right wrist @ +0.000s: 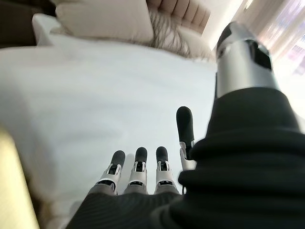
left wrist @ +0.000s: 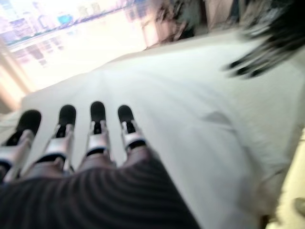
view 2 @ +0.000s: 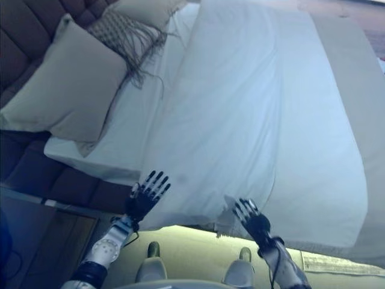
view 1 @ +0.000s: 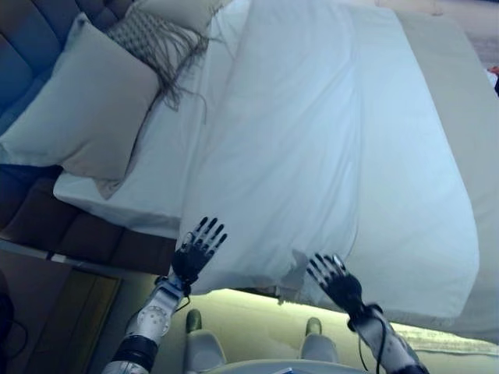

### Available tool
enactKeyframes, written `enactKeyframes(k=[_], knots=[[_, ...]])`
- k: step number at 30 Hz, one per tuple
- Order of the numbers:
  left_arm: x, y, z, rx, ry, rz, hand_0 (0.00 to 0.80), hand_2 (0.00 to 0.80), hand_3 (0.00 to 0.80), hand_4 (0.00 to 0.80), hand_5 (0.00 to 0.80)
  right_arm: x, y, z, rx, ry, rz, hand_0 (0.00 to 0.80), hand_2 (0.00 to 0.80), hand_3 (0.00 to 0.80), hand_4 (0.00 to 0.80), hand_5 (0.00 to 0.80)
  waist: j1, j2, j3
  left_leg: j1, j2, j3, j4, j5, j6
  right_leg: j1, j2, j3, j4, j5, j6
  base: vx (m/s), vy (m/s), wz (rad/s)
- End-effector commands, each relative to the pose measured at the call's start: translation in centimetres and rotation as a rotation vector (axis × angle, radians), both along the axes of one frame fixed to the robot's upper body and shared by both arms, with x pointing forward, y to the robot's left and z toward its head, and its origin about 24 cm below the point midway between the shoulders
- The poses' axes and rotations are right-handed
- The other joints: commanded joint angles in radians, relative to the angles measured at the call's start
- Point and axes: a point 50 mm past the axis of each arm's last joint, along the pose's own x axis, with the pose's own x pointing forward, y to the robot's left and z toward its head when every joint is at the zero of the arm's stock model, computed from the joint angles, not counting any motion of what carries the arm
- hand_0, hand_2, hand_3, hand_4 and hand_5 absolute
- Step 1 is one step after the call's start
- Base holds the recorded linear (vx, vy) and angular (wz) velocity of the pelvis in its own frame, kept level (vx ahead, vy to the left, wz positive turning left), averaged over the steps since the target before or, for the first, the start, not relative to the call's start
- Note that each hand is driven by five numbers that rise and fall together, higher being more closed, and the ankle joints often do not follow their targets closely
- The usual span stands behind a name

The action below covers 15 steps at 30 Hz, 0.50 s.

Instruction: Make the bed neatly

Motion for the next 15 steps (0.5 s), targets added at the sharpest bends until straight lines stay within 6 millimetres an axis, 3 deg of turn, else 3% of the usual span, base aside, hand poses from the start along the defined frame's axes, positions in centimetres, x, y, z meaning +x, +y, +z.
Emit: enactKeyframes(k=[1,3,9,15], knots=[[2.5,1.5,3.1,-0.088,-0.161,0.028,0.000,0.000,0.000,0.000,0.000,2.2,0.2,3.0,0.020,-0.173,0.010,0.000,0.000,0.000,0.000,0.000,0.013,-0.029,0.077,-0.060,0.024,-0.052,0.056,0.019,0.036,-0.057,-0.020,0.084,-0.009,0.093,-0.020,-0.100,0.067,-0.18],[3.9,1.1,4.2,-0.118,-0.208,0.008,0.000,0.000,0.000,0.000,0.000,2.7,0.0,3.6,0.018,-0.223,0.012,0.000,0.000,0.000,0.000,0.000,0.009,-0.037,0.105,-0.120,0.021,-0.035,0.056,0.040,0.034,-0.097,-0.027,0.065,-0.001,0.098,-0.020,-0.148,0.054,0.11],[6.4,-1.0,6.9,-0.076,-0.327,-0.098,0.000,0.000,0.000,0.000,0.000,5.4,0.2,6.8,0.044,-0.372,0.063,0.000,0.000,0.000,0.000,0.000,0.008,-0.059,0.167,-0.295,-0.012,-0.060,0.109,0.061,0.034,-0.253,-0.032,0.041,0.047,0.114,-0.024,-0.132,0.059,0.16],[7.4,0.0,8.1,0.053,-0.325,-0.138,0.000,0.000,0.000,0.000,0.000,7.0,-0.1,9.9,0.018,-0.484,0.095,0.000,0.000,0.000,0.000,0.000,0.002,-0.064,0.206,-0.429,-0.053,-0.051,0.180,0.057,0.049,-0.391,-0.039,0.048,0.112,0.114,-0.027,-0.067,0.117,0.01]])
